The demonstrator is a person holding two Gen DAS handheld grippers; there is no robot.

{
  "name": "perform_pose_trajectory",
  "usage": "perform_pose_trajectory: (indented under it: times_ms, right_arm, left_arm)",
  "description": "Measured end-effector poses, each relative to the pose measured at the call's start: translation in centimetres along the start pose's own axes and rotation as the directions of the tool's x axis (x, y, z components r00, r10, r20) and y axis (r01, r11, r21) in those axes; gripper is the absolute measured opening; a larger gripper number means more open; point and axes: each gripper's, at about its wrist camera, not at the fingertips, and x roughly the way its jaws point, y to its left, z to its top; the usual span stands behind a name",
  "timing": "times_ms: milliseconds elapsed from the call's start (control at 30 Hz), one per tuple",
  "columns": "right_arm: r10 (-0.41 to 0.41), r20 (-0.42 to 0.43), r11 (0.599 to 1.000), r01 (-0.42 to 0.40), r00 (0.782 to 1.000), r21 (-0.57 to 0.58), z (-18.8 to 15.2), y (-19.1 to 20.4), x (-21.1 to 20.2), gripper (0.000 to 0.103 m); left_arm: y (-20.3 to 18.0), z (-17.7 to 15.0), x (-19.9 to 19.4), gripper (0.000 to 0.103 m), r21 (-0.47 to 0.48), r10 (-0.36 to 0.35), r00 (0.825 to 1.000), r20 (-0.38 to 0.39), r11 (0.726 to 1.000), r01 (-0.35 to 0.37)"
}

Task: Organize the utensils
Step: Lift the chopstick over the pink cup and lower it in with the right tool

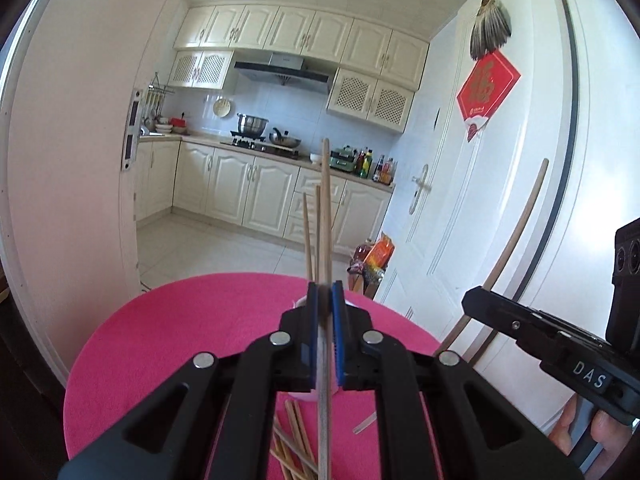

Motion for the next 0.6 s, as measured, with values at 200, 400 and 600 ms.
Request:
perform_pose_trajectory:
  times_ms: [200,400,600]
  right_arm:
    - [0.013,0.082,1.0,-0.015,0.997,0.025,2.4,-1.0,0.0,0.006]
    - [0.015,0.149,0.999,-0.022,0.989,0.045,4.4,-2.2,0.9,0.006]
    - [0.008,0.183,0.998,-0.019,0.983,0.055,4.8,-2.8,2.4,0.006]
  left_arm:
    - [-1.7,2.0,1.4,0.007,0.038,-0.03,0.993,0.113,0.999,0.026]
    - [-2.3,4.1,3.0,0.007,0.041,-0.056,0.976,0.212,0.998,0.048]
    - [-2.2,5.3,4.8,0.007,0.019,-0.066,0.96,0.273,0.998,0.063]
